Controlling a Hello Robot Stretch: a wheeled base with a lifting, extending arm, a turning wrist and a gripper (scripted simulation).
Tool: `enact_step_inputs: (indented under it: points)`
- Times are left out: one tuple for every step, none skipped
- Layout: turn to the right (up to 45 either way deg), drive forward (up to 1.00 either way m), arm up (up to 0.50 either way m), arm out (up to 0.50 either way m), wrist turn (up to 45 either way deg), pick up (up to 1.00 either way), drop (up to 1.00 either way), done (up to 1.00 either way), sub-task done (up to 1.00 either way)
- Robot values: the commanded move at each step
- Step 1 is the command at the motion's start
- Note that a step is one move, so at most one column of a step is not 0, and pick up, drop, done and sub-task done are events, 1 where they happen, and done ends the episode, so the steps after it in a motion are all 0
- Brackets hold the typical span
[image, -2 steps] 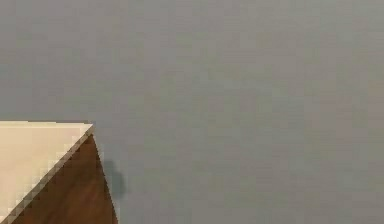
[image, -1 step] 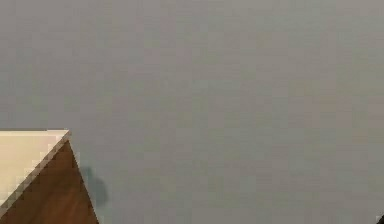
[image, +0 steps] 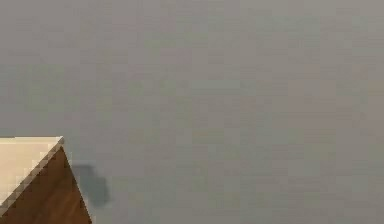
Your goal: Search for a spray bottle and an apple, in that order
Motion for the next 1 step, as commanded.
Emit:
enact_step_inputs:
  points:
    - [-45.0, 0.0, 0.0, 0.0, 0.0, 0.0, 0.0, 0.0, 0.0]
